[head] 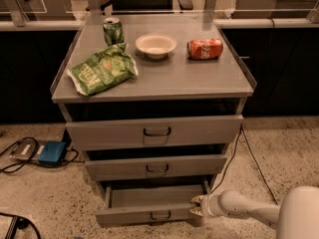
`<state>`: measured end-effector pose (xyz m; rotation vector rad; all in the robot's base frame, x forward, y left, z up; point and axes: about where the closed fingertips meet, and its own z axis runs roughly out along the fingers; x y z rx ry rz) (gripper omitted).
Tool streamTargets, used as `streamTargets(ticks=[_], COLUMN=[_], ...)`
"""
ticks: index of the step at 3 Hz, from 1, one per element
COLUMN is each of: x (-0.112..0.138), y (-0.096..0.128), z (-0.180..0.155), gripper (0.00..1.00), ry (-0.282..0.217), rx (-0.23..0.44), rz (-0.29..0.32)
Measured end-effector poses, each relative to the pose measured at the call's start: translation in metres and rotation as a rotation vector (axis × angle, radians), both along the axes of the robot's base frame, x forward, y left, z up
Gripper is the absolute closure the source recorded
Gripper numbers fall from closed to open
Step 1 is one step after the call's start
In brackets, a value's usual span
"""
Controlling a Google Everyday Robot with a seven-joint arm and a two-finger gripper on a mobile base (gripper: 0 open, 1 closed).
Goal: Open bottom drawer
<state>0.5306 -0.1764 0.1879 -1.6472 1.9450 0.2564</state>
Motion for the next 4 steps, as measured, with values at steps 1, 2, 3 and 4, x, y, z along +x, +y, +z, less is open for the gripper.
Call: streamTargets(ticks=[1, 2, 3, 4], x=[0.0, 0.0, -0.005, -0.026], y=[0.0, 0.0, -0.003, -0.013], z=[0.0, 0.0, 0.0, 0.0], gripper=[0.0, 1.0, 1.0, 1.0], ry=[0.0, 0.0, 0.002, 0.009], rx=[0.0, 0.0, -0.002, -0.008], rz=[0.0, 0.0, 0.0, -0.003])
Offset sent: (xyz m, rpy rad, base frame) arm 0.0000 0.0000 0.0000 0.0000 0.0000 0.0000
